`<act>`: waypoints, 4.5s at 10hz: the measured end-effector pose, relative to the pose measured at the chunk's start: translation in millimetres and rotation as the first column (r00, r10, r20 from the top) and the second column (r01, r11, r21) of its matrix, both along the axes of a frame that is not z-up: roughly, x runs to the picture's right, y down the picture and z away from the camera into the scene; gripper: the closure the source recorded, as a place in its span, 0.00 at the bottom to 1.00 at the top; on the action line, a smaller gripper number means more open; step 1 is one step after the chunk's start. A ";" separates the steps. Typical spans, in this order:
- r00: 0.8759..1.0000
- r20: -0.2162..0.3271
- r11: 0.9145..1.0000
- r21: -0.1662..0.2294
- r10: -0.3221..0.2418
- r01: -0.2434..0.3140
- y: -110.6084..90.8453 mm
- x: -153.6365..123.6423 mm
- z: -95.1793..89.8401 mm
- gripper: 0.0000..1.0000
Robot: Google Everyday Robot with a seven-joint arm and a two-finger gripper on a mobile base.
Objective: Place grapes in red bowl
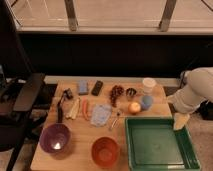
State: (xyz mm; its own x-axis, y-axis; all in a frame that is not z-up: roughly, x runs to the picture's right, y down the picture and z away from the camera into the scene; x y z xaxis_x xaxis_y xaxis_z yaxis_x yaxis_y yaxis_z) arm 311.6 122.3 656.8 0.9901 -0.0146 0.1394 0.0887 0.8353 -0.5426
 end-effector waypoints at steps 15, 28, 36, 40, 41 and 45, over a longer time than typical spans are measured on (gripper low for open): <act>1.000 -0.002 1.000 0.000 0.000 0.000 0.4 0.4 0.1 0.20; 0.905 0.221 0.918 0.251 -0.364 0.308 -77.9 -215.1 27.1 0.20; 0.888 0.190 0.890 0.280 -0.419 0.360 -115.1 -206.1 43.3 0.20; 0.898 0.231 0.915 0.249 -0.374 0.317 -110.2 -194.1 126.0 0.20; 0.899 0.244 0.921 0.239 -0.363 0.307 -106.0 -194.0 143.3 0.20; 0.888 0.318 0.936 0.224 -0.334 0.271 -106.1 -222.2 200.8 0.20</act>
State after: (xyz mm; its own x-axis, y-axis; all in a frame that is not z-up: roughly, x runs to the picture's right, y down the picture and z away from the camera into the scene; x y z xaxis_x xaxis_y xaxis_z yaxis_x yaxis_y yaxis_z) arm 89.4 16.1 857.6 0.8229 -0.3596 0.4399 0.5074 0.8135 -0.2842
